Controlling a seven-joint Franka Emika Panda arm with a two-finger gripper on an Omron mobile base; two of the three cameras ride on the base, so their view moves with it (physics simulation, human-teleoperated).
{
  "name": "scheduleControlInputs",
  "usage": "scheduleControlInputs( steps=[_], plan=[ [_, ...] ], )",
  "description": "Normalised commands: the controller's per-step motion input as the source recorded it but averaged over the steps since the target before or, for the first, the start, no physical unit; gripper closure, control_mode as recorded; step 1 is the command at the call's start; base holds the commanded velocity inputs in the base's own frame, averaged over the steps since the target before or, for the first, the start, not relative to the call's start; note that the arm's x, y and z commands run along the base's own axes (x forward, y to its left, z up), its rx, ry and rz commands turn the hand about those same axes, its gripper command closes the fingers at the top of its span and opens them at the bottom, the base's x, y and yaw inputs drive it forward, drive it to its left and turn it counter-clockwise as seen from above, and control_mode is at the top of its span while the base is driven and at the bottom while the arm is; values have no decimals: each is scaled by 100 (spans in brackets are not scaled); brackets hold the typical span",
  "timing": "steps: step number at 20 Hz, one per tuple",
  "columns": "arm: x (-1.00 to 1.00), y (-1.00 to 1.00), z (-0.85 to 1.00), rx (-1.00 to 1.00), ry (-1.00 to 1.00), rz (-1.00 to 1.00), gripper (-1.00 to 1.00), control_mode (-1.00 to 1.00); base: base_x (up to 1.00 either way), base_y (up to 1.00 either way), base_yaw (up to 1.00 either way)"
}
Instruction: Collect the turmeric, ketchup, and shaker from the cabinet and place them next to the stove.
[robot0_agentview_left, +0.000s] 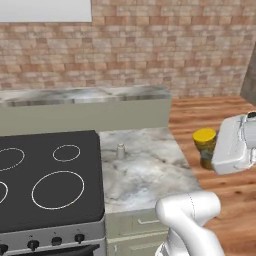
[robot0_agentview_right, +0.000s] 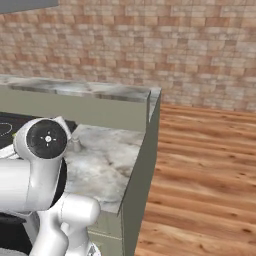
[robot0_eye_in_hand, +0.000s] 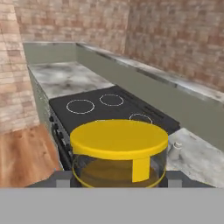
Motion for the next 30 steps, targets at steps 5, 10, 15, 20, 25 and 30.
scheduleControlInputs(
  steps=[5, 10, 15, 20, 25, 30],
  plan=[
    [53, 34, -74, 9, 0, 38, 100, -100, 0, 0, 0],
    [30, 4, -71, 31, -6, 39, 100, -100, 0, 0, 0],
    [28, 3, -68, 29, -8, 33, 100, -100, 0, 0, 0],
    [15, 23, -66, 19, -7, 17, 100, -100, 0, 0, 0],
    [14, 31, -53, 13, -6, 5, 100, -100, 0, 0, 0],
    [16, 22, -27, 0, 0, 0, 100, -100, 0, 0, 0]
  ],
)
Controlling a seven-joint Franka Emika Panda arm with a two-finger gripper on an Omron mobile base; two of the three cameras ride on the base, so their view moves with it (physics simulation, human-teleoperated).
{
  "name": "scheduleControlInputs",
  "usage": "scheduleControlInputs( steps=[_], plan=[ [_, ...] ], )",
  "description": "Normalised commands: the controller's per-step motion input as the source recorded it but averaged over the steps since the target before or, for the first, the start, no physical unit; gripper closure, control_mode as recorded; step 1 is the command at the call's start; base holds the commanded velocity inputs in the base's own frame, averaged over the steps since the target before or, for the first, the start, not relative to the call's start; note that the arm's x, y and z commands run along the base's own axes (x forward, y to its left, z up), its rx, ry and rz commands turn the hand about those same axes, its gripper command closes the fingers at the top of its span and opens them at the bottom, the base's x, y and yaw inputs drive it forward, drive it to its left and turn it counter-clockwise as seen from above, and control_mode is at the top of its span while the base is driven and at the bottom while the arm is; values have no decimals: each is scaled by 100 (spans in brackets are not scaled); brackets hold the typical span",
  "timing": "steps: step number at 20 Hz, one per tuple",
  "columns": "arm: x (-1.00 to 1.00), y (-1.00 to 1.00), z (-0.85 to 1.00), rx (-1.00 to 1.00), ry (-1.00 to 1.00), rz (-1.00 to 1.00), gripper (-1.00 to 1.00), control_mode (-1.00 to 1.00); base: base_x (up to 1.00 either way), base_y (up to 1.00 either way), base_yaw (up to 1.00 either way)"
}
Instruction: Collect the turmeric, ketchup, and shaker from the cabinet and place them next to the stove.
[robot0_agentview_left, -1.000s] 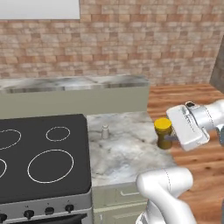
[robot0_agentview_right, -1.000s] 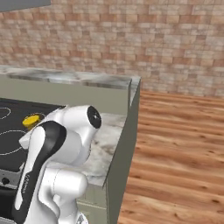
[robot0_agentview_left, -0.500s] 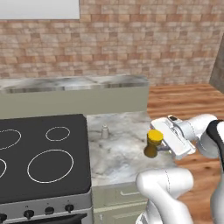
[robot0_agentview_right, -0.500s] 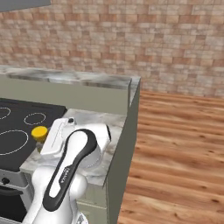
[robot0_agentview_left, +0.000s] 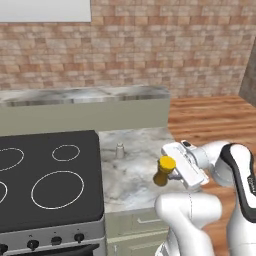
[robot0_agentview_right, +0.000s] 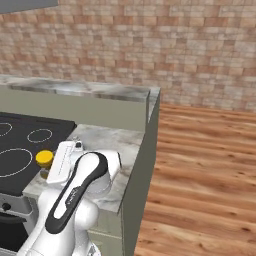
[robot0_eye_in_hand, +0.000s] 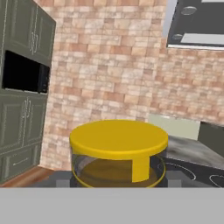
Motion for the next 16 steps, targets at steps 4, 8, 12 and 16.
scheduleControlInputs(
  steps=[4, 8, 12, 16],
  plan=[
    [19, 13, -19, 0, 0, -4, 100, -100, 0, 0, 0],
    [34, 16, -25, -1, 0, -3, 100, -100, 0, 0, 0],
    [61, 6, -38, 0, 0, 2, 100, -100, 0, 0, 0],
    [70, 0, -50, 3, 0, 13, 100, -100, 0, 0, 0]
  ],
)
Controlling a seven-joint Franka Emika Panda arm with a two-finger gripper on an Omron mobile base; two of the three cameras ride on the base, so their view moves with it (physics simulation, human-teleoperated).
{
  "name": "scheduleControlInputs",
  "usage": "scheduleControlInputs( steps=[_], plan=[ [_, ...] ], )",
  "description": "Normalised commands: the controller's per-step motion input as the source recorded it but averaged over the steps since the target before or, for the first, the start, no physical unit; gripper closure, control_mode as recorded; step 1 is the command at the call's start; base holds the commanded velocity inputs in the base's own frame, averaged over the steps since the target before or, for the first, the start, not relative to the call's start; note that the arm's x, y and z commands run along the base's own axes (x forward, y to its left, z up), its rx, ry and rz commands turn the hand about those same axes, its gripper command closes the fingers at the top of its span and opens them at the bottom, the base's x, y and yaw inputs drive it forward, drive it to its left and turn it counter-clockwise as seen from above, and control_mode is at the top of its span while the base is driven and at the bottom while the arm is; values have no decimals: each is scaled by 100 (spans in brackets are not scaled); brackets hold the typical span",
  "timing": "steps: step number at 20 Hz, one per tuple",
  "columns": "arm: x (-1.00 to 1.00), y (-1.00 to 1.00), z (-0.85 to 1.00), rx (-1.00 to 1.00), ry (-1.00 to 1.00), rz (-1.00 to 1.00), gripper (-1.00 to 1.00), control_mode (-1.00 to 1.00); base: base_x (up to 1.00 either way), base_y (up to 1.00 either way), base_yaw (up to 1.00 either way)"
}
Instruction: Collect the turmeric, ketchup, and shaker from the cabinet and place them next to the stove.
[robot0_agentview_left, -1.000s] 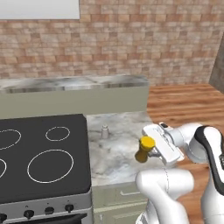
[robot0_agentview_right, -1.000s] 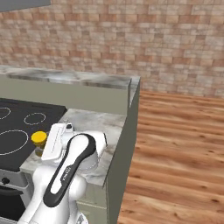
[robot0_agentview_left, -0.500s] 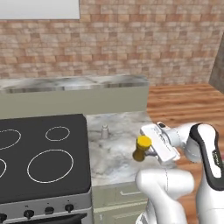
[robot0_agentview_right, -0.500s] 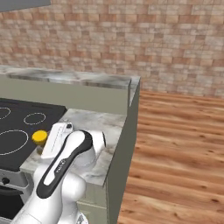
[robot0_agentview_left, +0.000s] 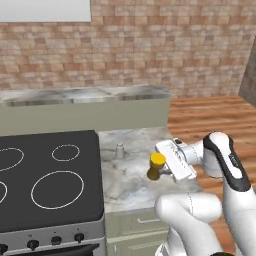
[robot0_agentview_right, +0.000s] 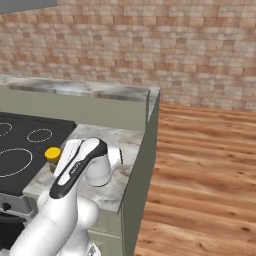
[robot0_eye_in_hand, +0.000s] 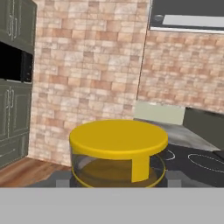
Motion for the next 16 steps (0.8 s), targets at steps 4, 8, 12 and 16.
scheduleControlInputs(
  steps=[4, 8, 12, 16],
  plan=[
    [65, 0, -57, 6, 0, 17, 100, -100, 0, 0, 0],
    [55, 2, -57, 5, 0, 17, 100, -100, 0, 0, 0],
    [42, 4, -39, 1, 0, 12, 100, -100, 0, 0, 0],
    [14, 13, -8, 0, 0, 0, 100, -100, 0, 0, 0]
  ],
)
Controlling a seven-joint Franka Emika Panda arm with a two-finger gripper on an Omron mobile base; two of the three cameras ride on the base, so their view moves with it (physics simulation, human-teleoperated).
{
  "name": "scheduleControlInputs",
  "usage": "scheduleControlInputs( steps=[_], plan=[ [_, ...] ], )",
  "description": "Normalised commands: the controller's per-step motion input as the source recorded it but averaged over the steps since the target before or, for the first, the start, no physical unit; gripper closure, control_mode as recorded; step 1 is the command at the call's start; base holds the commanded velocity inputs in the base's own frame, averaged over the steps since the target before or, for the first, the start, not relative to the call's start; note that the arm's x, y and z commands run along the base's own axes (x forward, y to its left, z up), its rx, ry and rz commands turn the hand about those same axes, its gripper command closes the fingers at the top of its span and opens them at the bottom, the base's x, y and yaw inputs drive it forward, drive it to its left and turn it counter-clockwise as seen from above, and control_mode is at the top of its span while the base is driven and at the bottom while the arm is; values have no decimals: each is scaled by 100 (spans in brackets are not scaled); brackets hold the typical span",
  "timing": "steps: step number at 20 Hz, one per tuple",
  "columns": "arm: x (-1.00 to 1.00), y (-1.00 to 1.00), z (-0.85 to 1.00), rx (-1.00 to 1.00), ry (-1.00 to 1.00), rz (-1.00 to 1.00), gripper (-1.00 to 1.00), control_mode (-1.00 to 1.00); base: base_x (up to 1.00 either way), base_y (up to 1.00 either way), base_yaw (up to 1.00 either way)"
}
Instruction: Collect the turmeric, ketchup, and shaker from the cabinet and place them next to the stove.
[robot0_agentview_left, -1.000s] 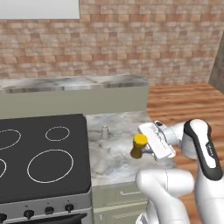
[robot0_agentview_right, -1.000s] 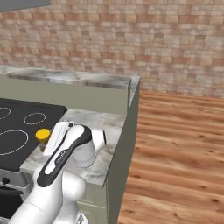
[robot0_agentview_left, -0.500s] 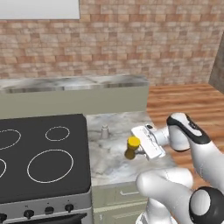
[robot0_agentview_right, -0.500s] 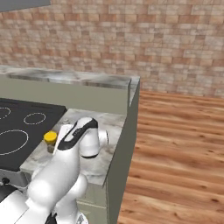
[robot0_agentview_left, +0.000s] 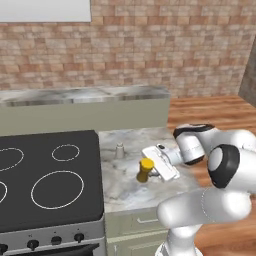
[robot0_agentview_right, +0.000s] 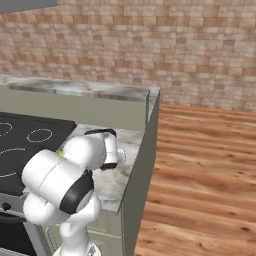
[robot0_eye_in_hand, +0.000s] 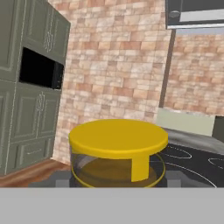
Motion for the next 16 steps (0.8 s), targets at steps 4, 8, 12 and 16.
scheduleControlInputs(
  steps=[4, 8, 12, 16],
  plan=[
    [11, 21, -10, 0, 0, 0, 100, -100, 0, 0, 0],
    [2, 26, -23, -1, 0, -2, 100, -100, 0, 0, 0],
    [0, 16, -13, -4, 0, -6, 100, -100, 0, 0, 0],
    [0, 11, -2, -4, 0, -9, 100, -100, 0, 0, 0]
  ],
)
